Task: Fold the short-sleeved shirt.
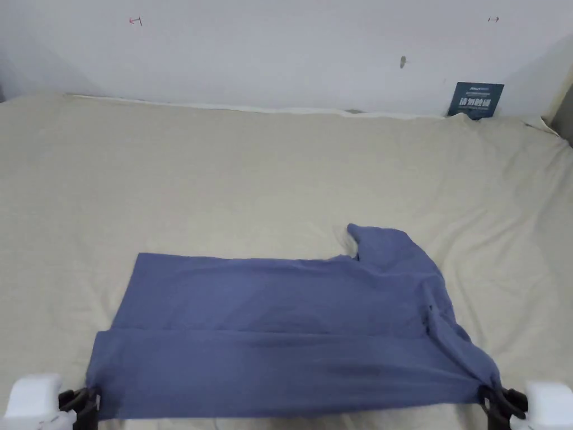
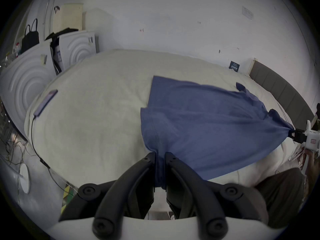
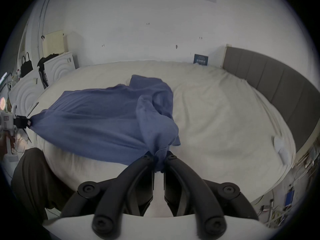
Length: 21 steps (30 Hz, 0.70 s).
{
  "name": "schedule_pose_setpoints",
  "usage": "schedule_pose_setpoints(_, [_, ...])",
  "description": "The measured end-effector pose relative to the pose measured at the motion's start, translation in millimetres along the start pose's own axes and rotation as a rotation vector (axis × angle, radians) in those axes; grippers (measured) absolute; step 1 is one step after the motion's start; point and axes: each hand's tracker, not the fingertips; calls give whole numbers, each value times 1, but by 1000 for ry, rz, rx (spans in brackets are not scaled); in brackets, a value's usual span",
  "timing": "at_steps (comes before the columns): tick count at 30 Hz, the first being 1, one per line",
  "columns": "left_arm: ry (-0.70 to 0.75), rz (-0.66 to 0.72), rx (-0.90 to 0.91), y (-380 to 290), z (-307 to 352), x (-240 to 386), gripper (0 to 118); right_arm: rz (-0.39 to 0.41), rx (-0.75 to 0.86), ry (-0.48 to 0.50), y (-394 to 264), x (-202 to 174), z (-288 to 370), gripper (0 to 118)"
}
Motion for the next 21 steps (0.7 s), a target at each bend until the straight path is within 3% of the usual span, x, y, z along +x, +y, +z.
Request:
schedule_pose_setpoints(3, [4,-13,0,-15,2,5,10,-89,-19,41,-24,4,-10,13])
schedule_pose_setpoints(4, [21,0,8,-16,1,5,11,-83,-27,26,-31,4,-16,19])
schedule_pose_setpoints(5, [36,17,14,-15,3,5,20,-54,-38,-34,-35,1,-18,52])
schedule_pose_setpoints(6, [43,46,24,-14,5,5,45,-17,-33,-109,-36,-4,-16,87])
schedule_pose_setpoints(7, [75,43,26,-12,9,6,83,-12,-27,-133,-34,-8,-13,114])
schedule_pose_setpoints(8, [98,36,29,-10,14,7,118,-25,5,-115,-26,-12,-1,118])
schedule_pose_setpoints(11, [115,-5,213,0,53,18,118,37,234,-87,12,-33,54,118])
schedule_pose_setpoints(13, [154,-23,294,7,79,31,118,109,399,-124,43,-58,97,118])
schedule_pose_setpoints(15, [159,-54,357,19,106,44,118,93,518,-194,64,-84,136,118])
schedule_pose_setpoints(19, [142,-109,578,30,164,78,118,21,742,-102,82,-131,188,118])
schedule_pose_setpoints(21, [98,-104,662,33,187,89,118,3,793,-117,87,-152,200,118])
